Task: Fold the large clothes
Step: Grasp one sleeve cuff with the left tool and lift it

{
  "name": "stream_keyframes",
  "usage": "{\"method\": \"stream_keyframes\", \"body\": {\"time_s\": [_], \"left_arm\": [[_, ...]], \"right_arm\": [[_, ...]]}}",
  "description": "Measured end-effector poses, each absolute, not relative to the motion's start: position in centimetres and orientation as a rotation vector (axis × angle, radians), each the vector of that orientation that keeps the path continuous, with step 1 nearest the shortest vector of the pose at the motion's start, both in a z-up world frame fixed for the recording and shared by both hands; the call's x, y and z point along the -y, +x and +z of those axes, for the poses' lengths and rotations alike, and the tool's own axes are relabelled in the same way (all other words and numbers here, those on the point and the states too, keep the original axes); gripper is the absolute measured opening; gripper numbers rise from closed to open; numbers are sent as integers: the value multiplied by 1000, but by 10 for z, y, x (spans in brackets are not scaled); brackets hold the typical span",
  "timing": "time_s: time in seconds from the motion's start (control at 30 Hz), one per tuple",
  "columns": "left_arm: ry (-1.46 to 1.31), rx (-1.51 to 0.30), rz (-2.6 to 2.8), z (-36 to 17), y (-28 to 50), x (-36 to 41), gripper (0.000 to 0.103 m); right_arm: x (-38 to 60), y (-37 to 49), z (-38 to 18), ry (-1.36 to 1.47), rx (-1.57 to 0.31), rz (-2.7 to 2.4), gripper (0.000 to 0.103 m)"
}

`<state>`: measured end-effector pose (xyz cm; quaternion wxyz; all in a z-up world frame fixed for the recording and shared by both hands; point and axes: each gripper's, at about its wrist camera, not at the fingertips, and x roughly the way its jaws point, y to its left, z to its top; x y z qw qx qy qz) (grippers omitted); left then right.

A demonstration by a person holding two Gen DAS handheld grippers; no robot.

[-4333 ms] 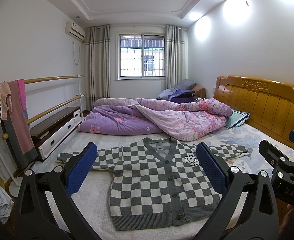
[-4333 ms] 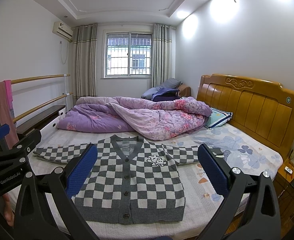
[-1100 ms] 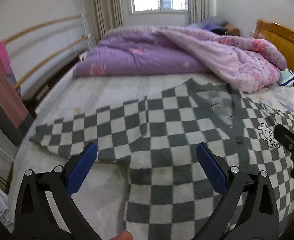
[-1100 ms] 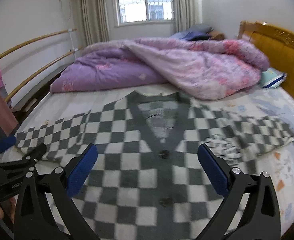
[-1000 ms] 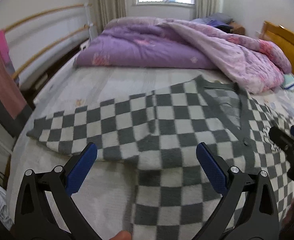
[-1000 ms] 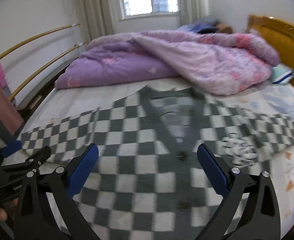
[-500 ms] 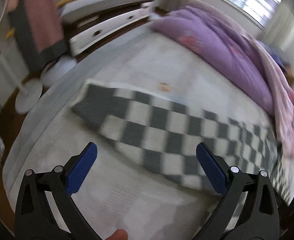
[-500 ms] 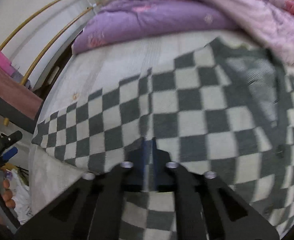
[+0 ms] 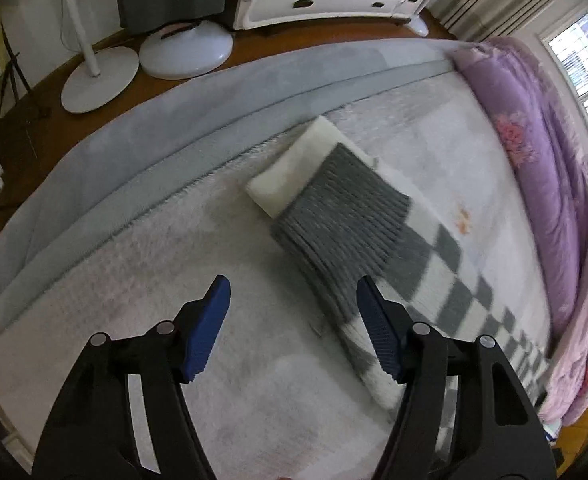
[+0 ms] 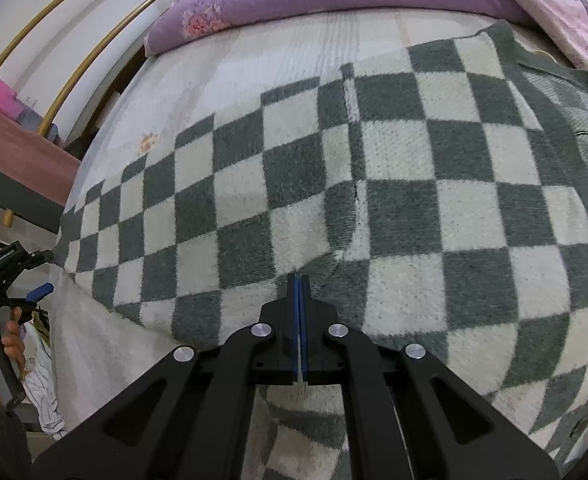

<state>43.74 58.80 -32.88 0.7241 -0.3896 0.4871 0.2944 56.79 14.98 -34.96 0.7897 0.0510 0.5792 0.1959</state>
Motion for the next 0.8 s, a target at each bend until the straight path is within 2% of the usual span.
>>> {"method": "stream_keyframes", "body": {"time_s": [0.1,0.17,0.47,0.6,0.8], "left_arm": [[-967,-1069,623,-339,437,-598,62],[-1031,-1060,577,-346,439,-603,43],[-1015,-1027,563,-343,451,-602,13],[-1006,-981,551,-335,454,-602,9],[-918,-835,471,-271,442,-562,9]], "right_arm": [[-150,569,-357,132,-1265,425,2],[-151,569,-360,138,-1270,426,3],[-147,572,-363,176,-1291,429,3],[-145,576,-367,235,-1312,436,4],[-145,578,-378,279,-1353,427,1]]}}
